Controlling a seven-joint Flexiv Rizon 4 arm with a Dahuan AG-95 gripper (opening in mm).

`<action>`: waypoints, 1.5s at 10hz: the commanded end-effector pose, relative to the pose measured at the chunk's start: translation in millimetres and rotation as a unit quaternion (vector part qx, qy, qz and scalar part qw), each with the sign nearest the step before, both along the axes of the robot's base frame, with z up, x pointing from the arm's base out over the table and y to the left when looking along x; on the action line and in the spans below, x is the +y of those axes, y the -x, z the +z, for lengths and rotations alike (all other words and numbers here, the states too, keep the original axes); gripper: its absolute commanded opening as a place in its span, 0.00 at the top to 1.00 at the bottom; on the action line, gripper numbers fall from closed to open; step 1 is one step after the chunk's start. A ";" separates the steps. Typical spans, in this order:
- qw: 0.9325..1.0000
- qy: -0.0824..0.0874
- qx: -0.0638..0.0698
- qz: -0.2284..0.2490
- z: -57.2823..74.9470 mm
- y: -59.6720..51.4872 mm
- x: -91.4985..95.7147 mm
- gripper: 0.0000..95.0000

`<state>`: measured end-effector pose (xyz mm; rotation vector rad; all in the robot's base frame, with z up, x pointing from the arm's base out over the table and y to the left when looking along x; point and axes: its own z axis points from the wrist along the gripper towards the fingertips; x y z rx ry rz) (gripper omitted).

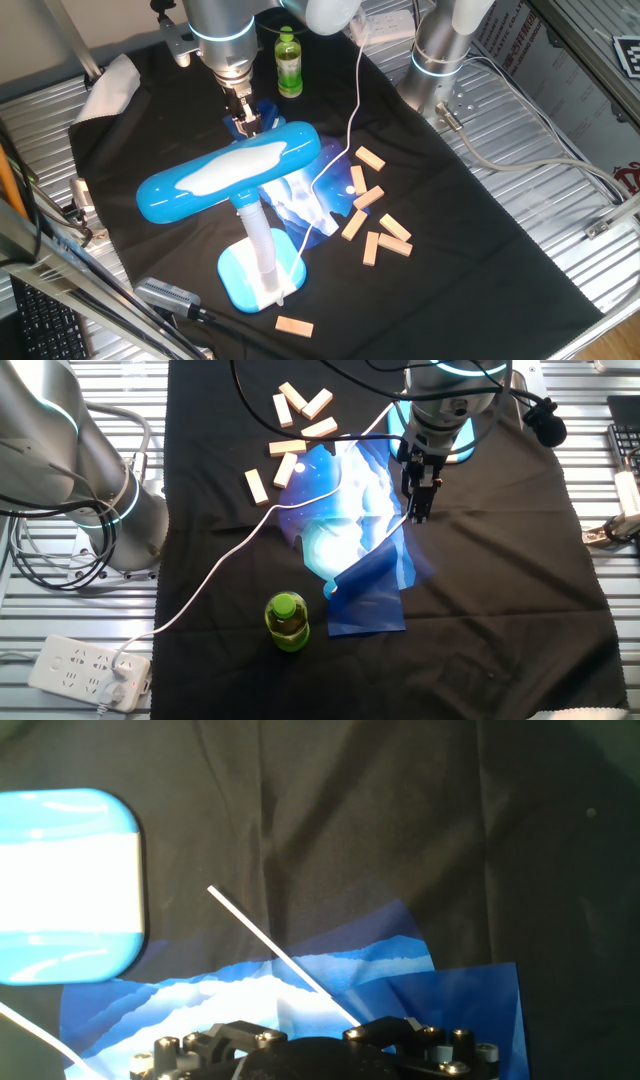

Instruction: Turn off the desk lamp by pressing the button

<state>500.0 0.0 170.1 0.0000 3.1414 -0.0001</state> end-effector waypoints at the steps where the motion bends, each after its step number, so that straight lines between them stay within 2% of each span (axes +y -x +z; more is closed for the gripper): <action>1: 0.993 0.003 -0.014 0.115 -0.1 0.0 0.0 1.00; 2: 0.994 -0.003 -0.015 0.112 0.0 0.1 0.1 1.00; 7: 0.994 0.003 -0.012 0.112 -0.9 0.0 -0.1 1.00; 10: 0.993 0.002 -0.015 0.118 -16.4 -6.2 -3.6 1.00; 11: 0.993 0.002 -0.015 0.120 -20.6 -11.1 -4.6 1.00; 12: 0.992 0.002 -0.014 0.123 -23.7 -22.6 -4.2 1.00; 15: 0.993 0.001 -0.010 0.121 -25.8 -37.6 5.9 1.00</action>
